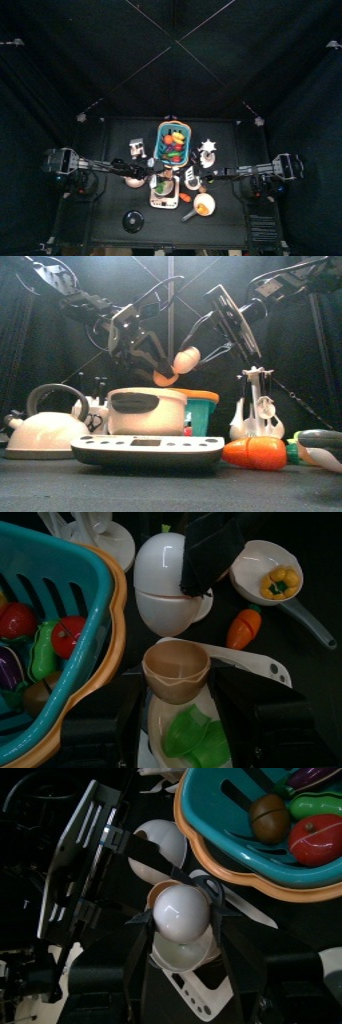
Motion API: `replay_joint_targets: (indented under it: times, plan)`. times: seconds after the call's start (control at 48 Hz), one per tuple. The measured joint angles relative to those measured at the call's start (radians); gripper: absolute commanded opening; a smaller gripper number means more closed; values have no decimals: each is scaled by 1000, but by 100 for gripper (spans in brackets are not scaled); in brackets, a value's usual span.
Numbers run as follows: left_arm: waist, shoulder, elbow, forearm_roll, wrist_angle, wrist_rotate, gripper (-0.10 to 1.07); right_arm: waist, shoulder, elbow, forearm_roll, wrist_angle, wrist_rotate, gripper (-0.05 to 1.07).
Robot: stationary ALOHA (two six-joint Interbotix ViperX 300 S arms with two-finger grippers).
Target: Remove other half of egg shell
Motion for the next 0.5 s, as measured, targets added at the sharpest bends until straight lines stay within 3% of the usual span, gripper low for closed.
replay_joint_targets:
  times: [0.5]
  plan:
    - [6, -23, 29, 0, 8, 2, 76, 0, 0, 0, 2, 0, 2, 60]
